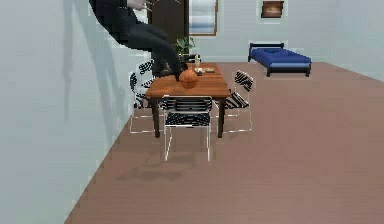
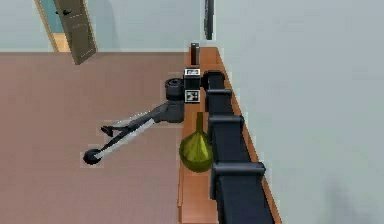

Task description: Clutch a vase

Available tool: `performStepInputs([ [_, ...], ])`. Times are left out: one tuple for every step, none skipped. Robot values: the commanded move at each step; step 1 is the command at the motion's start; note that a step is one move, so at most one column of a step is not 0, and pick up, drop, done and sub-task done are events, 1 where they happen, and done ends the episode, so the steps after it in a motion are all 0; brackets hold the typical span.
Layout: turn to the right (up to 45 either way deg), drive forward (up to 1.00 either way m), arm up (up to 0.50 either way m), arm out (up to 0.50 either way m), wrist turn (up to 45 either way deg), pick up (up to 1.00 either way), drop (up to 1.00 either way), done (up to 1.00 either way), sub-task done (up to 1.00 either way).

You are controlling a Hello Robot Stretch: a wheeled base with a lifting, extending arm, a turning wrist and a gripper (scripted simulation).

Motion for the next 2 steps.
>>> performStepInputs([
  [0.0, 0.00, 0.00, 0.00, 45.0, 0.00, 0.00, 0.00, 0.00],
  [0.0, 0.00, 0.00, 0.00, 45.0, 0.00, 0.00, 0.00, 0.00],
])
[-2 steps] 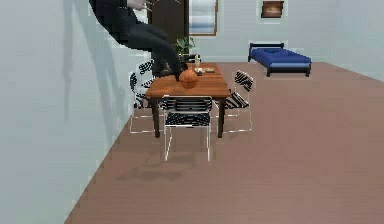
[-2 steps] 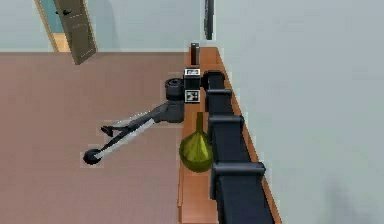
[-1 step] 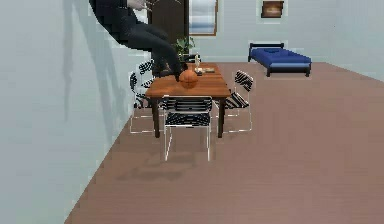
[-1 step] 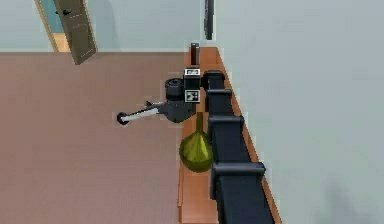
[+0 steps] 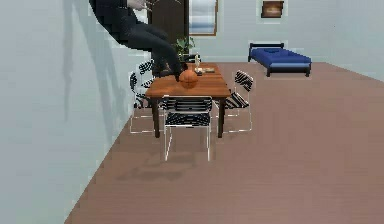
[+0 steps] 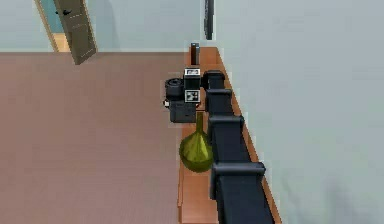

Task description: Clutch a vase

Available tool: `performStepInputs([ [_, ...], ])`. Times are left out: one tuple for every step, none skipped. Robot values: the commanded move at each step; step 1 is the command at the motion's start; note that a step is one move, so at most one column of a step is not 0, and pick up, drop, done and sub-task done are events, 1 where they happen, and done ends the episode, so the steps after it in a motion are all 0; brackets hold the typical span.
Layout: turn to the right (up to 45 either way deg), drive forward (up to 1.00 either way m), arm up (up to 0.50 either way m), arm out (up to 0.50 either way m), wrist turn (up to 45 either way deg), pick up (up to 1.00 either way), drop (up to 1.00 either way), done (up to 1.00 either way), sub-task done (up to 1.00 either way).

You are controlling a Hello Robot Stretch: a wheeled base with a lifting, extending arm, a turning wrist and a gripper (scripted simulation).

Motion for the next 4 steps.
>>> performStepInputs([
  [0.0, 0.00, 0.00, 0.00, 9.0, 0.00, 0.00, 0.00, 0.00],
  [0.0, 0.00, -0.30, 0.00, 0.0, 0.00, 0.00, 0.00, 0.00],
  [0.0, 0.00, 0.00, 0.00, 0.0, 1.00, 0.00, 0.00, 0.00],
  [0.0, 0.00, 0.10, 0.00, 0.0, 0.00, 0.00, 0.00, 0.00],
])
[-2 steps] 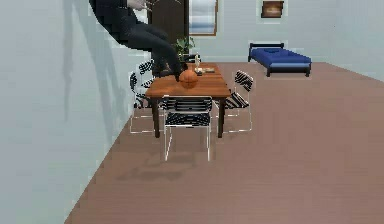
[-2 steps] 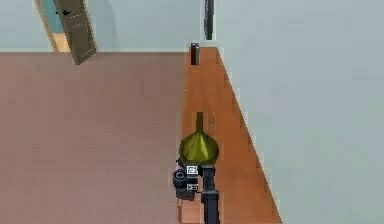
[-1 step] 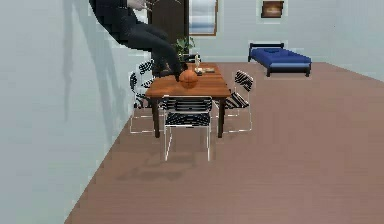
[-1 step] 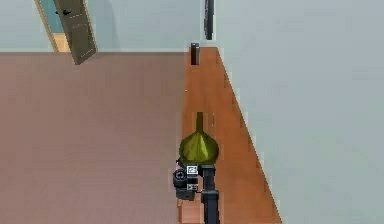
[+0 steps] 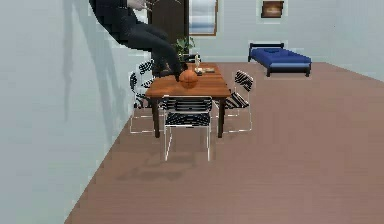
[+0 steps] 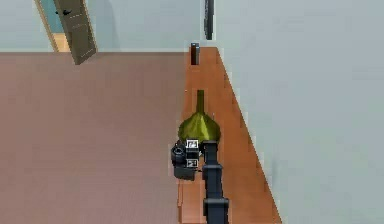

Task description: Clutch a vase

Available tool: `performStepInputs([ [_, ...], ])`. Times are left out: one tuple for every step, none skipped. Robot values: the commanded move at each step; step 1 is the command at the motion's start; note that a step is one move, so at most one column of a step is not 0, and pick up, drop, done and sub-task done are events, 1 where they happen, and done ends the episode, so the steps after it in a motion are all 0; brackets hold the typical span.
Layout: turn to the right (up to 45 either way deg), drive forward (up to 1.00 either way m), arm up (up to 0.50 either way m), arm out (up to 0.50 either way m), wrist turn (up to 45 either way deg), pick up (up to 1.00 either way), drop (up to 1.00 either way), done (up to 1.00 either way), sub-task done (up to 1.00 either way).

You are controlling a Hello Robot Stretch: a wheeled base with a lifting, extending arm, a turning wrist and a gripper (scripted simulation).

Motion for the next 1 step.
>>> performStepInputs([
  [0.0, 0.00, 0.00, 0.00, 0.0, 0.00, 0.00, 1.00, 0.00],
])
